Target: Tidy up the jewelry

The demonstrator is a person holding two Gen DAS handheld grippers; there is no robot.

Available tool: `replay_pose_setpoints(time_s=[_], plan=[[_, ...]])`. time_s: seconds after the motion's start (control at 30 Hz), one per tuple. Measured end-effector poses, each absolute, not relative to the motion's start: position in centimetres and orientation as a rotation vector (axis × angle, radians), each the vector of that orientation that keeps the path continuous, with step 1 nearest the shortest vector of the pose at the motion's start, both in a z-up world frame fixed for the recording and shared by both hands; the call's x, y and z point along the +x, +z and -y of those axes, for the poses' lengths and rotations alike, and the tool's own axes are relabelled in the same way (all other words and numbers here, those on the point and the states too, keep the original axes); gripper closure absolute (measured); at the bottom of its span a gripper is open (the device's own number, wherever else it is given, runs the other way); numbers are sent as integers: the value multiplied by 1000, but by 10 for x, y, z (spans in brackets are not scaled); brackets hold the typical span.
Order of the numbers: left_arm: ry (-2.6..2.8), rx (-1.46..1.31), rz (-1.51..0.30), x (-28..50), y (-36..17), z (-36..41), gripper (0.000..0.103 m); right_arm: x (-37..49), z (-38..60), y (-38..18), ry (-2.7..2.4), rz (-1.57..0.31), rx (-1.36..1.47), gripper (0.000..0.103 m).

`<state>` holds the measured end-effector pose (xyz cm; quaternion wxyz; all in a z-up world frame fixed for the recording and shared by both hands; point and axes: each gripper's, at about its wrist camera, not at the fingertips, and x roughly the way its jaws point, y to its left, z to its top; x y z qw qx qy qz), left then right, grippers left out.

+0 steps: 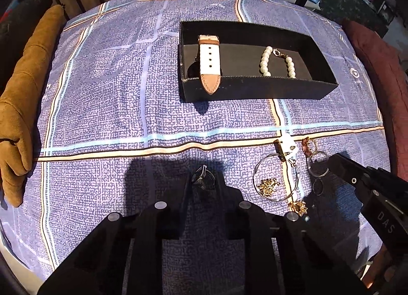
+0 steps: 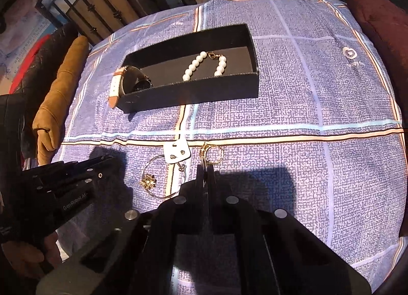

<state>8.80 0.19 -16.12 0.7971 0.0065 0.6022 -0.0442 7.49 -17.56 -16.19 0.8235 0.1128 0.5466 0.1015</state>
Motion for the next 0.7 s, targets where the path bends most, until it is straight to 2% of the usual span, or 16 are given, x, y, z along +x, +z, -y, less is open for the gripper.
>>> replay_pose_setpoints(time_s=[0.4, 0.7], plan=[[-112, 3, -1222, 91, -115, 20, 84, 74, 175, -128, 220, -1109, 221, 100], [-102, 5, -1204, 92, -104, 20, 84, 74, 171, -138, 210, -1130, 191, 100]])
